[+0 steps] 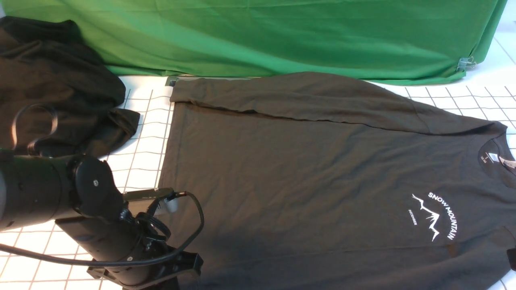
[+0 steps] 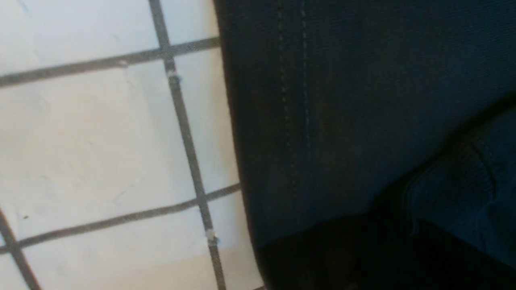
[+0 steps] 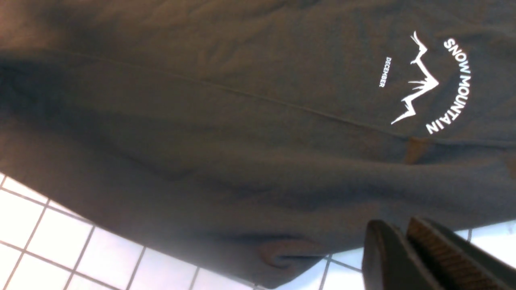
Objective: Fold a long-sleeved shirt over a white checkered tablecloth.
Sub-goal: 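Grasp the left edge of the dark T-shirt lying flat on the table, then fold the left side of the black T-shirt inward over its body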
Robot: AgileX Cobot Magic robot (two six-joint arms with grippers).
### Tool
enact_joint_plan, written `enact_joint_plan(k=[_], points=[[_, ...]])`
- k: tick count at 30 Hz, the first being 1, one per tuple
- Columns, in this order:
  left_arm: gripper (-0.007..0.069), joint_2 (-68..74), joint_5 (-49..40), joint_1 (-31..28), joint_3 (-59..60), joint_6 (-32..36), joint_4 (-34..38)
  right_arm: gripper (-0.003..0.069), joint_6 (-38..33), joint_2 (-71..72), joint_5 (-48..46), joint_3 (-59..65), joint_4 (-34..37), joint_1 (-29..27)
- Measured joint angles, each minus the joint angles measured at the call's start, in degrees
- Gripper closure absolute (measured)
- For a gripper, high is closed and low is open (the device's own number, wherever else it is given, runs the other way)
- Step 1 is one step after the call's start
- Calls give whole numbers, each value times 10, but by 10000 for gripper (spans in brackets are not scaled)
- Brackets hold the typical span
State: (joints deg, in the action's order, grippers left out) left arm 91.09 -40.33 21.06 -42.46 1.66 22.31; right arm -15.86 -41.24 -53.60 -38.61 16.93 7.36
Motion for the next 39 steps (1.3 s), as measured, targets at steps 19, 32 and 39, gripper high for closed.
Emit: enact_joint_plan(k=[19,32,39], points=[[610,-21,-158,-16,-399,-93,-123,568,0,0,-7,0,0,0],[601,234,-101,-118,-508,-106,-95,552,0,0,-30,0,0,0],[486,291,-8,-137,-512,-119,-51,544,0,0,-30,0,0,0]])
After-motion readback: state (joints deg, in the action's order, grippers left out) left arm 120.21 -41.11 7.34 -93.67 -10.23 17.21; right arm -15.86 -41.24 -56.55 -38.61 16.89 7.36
